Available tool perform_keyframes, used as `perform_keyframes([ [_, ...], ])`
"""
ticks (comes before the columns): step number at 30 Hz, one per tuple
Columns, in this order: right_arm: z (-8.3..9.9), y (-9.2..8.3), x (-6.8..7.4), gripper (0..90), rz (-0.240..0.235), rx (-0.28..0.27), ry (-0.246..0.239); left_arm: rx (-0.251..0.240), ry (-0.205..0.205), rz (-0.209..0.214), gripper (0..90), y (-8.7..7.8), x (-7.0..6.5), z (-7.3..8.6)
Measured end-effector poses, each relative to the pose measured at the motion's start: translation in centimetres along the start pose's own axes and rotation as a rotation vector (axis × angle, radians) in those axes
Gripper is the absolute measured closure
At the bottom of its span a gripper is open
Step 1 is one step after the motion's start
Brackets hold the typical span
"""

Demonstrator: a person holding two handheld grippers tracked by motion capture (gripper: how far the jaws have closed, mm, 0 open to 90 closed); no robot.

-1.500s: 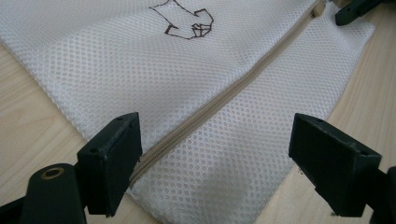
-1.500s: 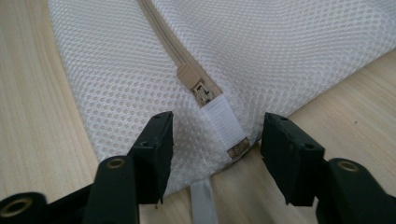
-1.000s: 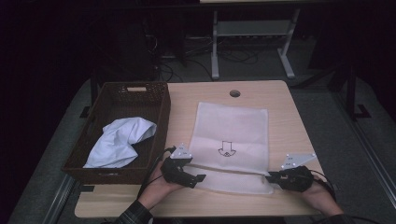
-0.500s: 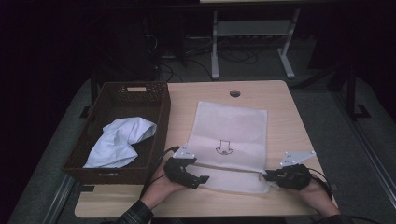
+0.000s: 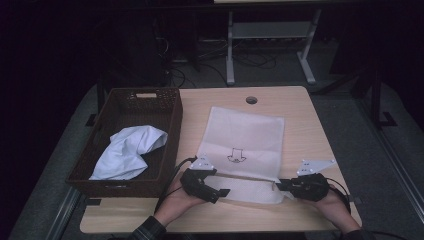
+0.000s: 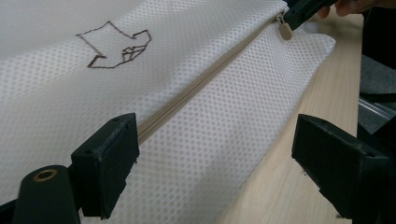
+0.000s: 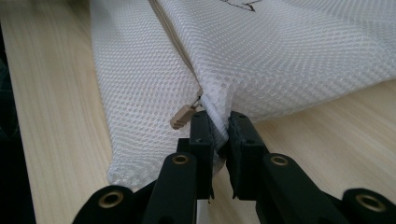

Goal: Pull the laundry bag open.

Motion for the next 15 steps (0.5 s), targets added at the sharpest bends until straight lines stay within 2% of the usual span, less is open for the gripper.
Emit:
perform_keyframes([
  [9,-1.1,-0.1,0.3,80.6,0.001,-0.028,-0.011,-0.018,0.037,0.045,17.9,0.8,-1.9,-1.4],
  [15,-1.3,-0.2,0.6,80.7,-0.007,-0.041,-0.008,-0.032,0.052,0.061,22.7,1.1,-2.5,-2.3],
])
Point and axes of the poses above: each handheld gripper's, and its own axes: y roughly forward along the jaws, z roughly out of its underside, x roughly to its left, the point moved 5 cm from there along y, roughly forward along the jaws, and after that the axes turned 15 degrees about x, right-handed, at the moved point
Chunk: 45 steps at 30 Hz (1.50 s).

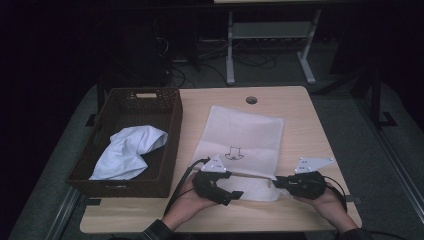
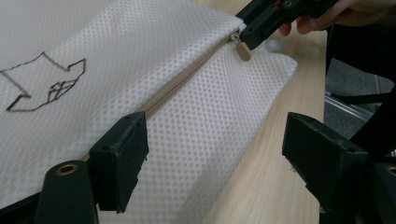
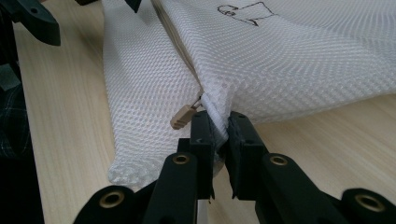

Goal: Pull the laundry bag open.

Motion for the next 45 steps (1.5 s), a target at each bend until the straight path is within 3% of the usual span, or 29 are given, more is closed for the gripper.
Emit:
perform_keyframes([
  [19,-0.7,0.0,1.0,80.7,-0.005,-0.017,-0.014,0.015,0.07,0.083,47.5,2.9,-2.6,-2.8],
  [29,-0.7,-0.2,1.2,80.9,-0.016,-0.031,-0.005,0.051,0.075,0.068,54.7,4.7,-3.0,-3.7],
  [45,-0.7,-0.3,1.4,81.2,-0.031,-0.042,0.009,0.049,0.064,0.041,67.7,5.8,-2.5,-4.4],
])
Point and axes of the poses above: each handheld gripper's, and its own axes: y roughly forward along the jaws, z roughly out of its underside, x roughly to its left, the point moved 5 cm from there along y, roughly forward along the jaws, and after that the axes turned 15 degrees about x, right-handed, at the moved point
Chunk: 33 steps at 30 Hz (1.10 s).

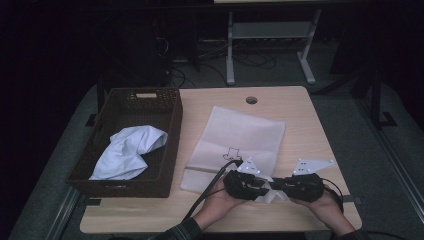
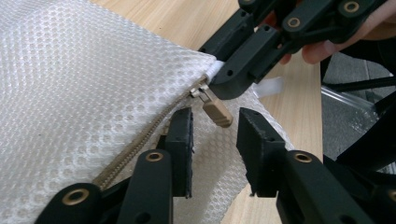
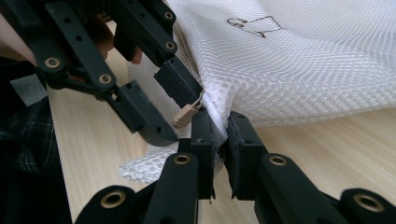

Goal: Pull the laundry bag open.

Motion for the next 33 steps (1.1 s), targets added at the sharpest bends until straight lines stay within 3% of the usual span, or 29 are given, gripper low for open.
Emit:
perform_keyframes([
  [12,0.14,0.04,0.33,81.2,0.007,0.005,-0.011,0.01,0.01,-0.022,83.8,-0.02,0.33,0.21],
  [25,0.37,0.67,0.78,81.2,0.031,0.039,-0.049,0.064,0.079,-0.063,86.9,-0.12,0.32,0.69],
  [33,0.44,0.91,0.8,81.7,0.031,0.048,-0.044,0.076,0.088,-0.078,87.3,-0.17,0.49,0.73],
])
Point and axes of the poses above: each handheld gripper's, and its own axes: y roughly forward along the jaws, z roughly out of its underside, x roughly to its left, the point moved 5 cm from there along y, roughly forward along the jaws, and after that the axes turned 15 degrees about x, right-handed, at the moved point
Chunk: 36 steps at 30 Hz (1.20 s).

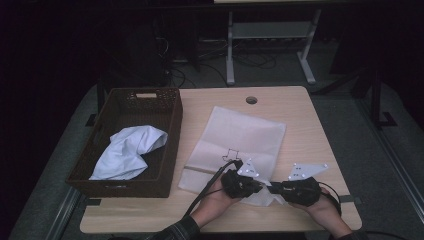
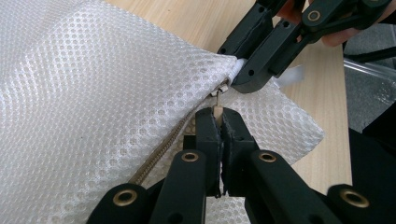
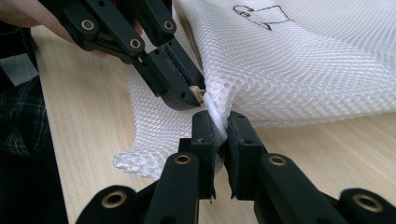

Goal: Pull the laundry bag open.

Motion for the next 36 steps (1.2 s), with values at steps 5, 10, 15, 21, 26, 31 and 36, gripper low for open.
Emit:
perform_keyframes([
  [5,0.0,0.0,0.0,82.6,0.002,0.002,0.007,0.006,0.009,-0.01,87.5,-0.1,0.1,0.1],
  [10,-0.1,0.0,0.0,83.1,0.008,0.001,0.003,0.002,0.0,0.0,87.5,-0.1,0.3,0.1],
  [15,-0.1,0.0,0.1,83.8,0.011,0.006,0.004,0.004,-0.006,-0.003,87.7,-0.1,0.4,0.2],
  [21,0.3,-0.6,-0.6,84.3,0.022,-0.006,0.03,-0.008,-0.059,-0.013,87.8,-1.0,2.1,1.0],
  [26,0.4,-0.8,-0.7,84.1,0.009,-0.022,0.032,-0.004,-0.043,-0.021,87.7,-1.3,2.2,1.1],
  [31,0.3,-0.7,-0.5,84.1,0.013,-0.016,0.023,-0.001,-0.04,-0.026,87.7,-1.3,2.3,1.1],
  [36,0.3,-0.7,-0.5,84.1,0.024,-0.009,0.017,0.01,-0.039,-0.046,87.7,-1.2,2.6,1.2],
])
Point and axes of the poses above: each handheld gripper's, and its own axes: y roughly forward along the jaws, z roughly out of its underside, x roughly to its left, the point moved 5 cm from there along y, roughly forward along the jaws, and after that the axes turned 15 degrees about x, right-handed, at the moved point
